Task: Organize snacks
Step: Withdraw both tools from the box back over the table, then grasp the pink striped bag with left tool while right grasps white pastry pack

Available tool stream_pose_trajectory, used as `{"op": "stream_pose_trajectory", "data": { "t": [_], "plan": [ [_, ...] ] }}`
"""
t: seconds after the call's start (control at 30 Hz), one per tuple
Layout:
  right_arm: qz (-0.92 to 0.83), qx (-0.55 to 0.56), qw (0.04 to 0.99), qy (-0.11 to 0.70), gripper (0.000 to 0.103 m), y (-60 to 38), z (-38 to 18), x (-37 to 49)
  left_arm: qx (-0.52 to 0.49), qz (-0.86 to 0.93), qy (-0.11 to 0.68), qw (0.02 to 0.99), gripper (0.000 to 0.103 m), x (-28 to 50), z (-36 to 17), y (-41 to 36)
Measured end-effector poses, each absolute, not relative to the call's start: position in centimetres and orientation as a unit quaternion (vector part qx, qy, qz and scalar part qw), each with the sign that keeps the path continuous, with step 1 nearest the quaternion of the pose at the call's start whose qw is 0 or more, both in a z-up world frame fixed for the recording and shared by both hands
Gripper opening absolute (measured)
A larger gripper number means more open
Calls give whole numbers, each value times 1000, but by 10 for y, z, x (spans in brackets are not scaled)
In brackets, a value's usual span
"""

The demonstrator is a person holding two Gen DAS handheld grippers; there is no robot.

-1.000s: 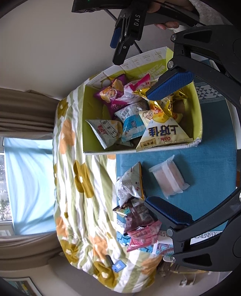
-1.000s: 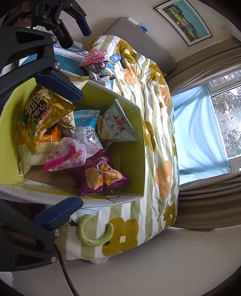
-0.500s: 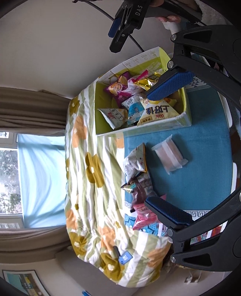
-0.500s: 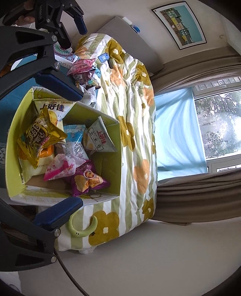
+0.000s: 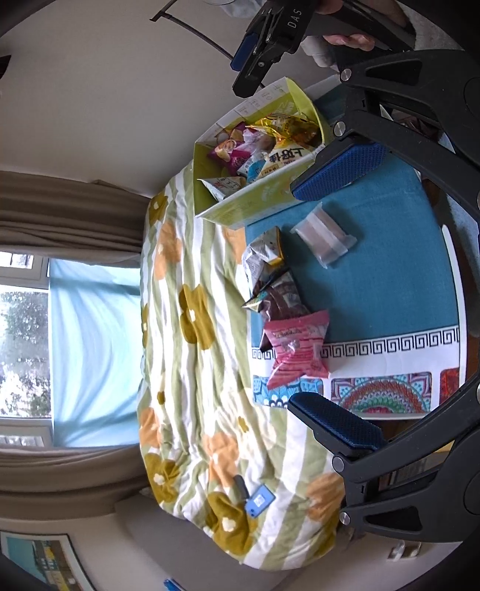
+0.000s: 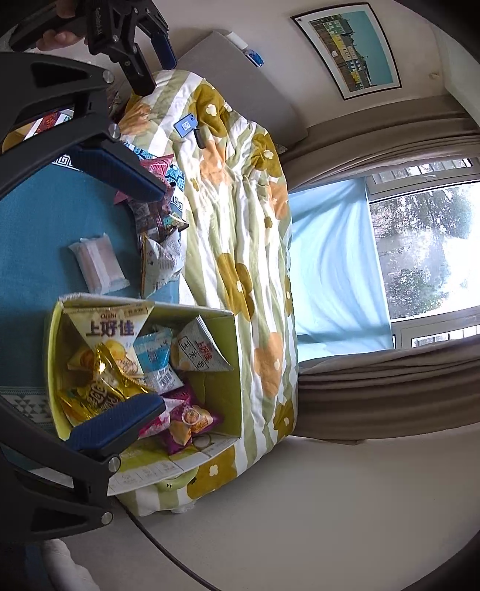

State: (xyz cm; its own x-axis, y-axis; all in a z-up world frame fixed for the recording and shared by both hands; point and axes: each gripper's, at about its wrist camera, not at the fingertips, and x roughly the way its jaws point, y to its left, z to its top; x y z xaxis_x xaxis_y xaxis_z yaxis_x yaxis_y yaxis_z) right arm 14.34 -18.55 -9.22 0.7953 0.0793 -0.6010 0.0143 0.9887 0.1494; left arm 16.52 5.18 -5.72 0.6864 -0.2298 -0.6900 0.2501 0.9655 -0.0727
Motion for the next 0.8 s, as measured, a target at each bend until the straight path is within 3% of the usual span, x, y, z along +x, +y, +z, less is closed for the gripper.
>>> {"op": "stream_pose_trajectory", "data": {
  "t": [0.33, 0.8],
  "plan": [
    [-19, 78, 939, 334, 103, -113, -113, 142, 1, -154, 414, 897, 102, 194, -94, 117],
    [-50, 123, 905, 405, 103, -60, -216, 186, -40, -181, 492, 851, 102, 297, -206, 136]
  ]
}}
